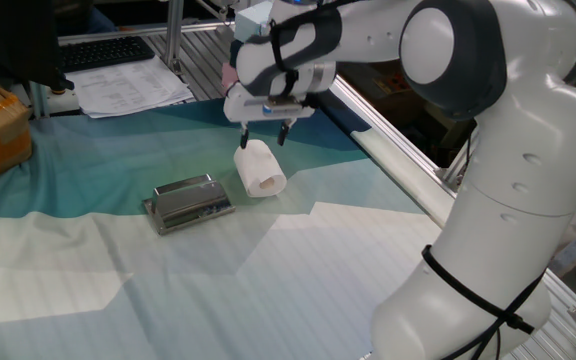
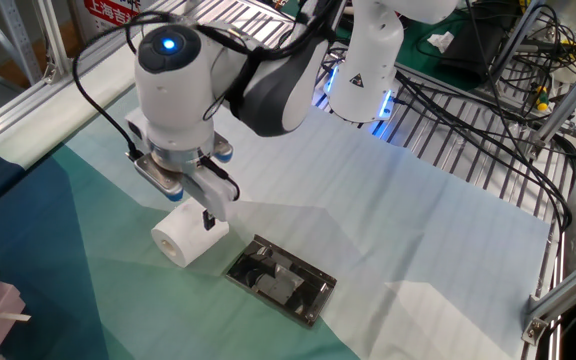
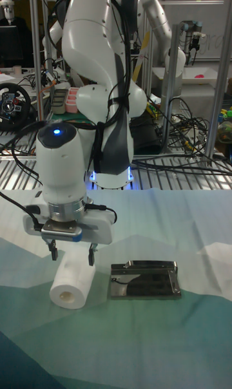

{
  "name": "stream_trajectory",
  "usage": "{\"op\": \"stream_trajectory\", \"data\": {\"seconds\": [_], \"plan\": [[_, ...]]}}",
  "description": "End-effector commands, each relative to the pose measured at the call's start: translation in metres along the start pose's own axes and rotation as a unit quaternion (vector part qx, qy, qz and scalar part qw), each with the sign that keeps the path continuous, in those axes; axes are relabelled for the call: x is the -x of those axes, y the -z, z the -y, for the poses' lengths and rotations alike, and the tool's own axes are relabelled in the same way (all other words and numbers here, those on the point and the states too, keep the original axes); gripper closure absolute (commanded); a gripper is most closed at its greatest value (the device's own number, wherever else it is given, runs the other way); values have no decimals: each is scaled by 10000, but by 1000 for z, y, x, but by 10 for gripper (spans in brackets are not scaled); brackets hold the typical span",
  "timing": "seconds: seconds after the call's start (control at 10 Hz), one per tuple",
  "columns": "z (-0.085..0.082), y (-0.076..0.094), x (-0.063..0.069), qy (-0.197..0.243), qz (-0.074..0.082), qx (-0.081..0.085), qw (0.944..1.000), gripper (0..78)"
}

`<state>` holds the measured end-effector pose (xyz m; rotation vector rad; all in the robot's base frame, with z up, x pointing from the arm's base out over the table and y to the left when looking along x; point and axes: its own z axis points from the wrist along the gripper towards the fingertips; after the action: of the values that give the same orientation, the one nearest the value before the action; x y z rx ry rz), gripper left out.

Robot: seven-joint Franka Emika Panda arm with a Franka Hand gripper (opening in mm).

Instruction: Put the toilet paper on its holder

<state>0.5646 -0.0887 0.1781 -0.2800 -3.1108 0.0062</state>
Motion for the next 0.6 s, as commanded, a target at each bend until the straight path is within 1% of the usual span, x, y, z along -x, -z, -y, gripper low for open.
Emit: {"op": "stream_trajectory", "data": {"seconds": [0.1, 0.3, 0.6], "plan": [[5, -21, -9, 103, 65, 15, 9999, 1], [6, -27, -11, 108, 103, 24, 9999, 1], [7, -33, -11, 130, 103, 40, 9999, 1]]}}
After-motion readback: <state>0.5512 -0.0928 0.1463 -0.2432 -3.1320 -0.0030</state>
